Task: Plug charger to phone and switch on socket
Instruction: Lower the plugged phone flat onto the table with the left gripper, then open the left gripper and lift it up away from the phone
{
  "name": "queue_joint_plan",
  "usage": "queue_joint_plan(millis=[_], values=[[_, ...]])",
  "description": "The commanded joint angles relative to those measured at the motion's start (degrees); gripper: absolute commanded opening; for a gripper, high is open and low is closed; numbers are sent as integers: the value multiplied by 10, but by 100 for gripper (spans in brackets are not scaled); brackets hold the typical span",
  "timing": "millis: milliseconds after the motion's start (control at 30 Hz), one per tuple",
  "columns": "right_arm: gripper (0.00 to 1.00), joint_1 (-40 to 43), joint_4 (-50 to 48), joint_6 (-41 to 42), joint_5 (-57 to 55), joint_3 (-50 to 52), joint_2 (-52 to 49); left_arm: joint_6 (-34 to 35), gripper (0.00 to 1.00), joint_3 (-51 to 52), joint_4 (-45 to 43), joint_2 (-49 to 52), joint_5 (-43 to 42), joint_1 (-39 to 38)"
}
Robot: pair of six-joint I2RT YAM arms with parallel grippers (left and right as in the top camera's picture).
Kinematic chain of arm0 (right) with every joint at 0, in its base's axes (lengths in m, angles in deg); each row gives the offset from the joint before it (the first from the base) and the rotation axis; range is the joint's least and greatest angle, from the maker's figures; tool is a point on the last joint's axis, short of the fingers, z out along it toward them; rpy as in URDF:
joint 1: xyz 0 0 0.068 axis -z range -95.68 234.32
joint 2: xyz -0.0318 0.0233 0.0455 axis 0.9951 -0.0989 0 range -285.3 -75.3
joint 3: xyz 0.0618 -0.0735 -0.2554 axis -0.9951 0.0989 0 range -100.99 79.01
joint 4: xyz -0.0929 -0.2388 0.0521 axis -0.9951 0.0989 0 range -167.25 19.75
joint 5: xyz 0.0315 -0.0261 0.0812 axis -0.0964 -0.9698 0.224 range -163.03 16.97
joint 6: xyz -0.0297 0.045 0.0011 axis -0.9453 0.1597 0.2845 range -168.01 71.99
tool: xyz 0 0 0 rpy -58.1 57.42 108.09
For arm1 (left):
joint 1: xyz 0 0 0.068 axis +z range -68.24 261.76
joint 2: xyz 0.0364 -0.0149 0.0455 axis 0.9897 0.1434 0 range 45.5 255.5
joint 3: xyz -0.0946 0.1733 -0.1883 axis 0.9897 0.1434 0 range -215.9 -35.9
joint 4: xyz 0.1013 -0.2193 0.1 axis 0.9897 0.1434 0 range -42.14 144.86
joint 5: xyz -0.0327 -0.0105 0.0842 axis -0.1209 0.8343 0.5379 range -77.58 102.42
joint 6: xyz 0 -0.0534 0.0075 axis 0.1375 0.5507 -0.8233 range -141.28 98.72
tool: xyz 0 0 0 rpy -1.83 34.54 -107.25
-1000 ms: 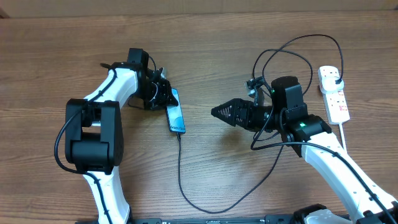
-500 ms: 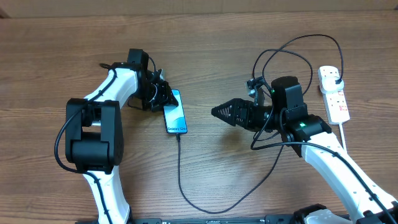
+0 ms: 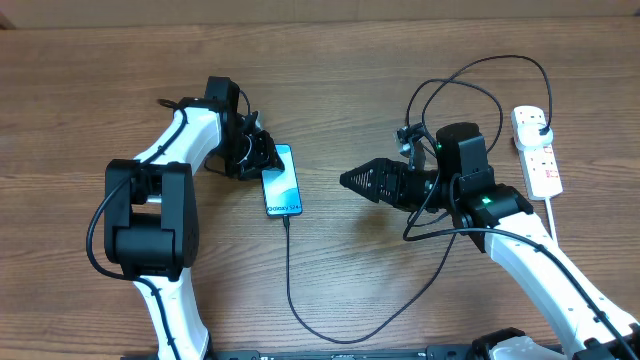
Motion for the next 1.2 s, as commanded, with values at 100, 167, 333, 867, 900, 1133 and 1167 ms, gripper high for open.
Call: queue_joint_plan(millis=[100, 167, 333, 867, 900, 1133, 1167], values=[[95, 1, -1, -5, -3, -6, 0, -17, 45, 1, 5, 7, 111, -4], [95, 1, -1, -5, -3, -6, 0, -24, 45, 1, 5, 7, 111, -4], [95, 1, 2, -5, -4, -6, 0, -28, 32, 1, 5, 7, 116, -4], [92, 2, 63, -33, -73, -6, 0, -43, 27, -144, 118, -36, 152, -3], [87, 1, 74, -33, -91, -6, 0, -46, 28, -174, 137, -46, 151, -3], [69, 2, 127, -33, -168, -6, 0, -53, 28, -311, 217, -109, 144, -4], [65, 2, 134, -33, -177, -6, 1, -53, 28, -327, 224, -120, 136, -4]])
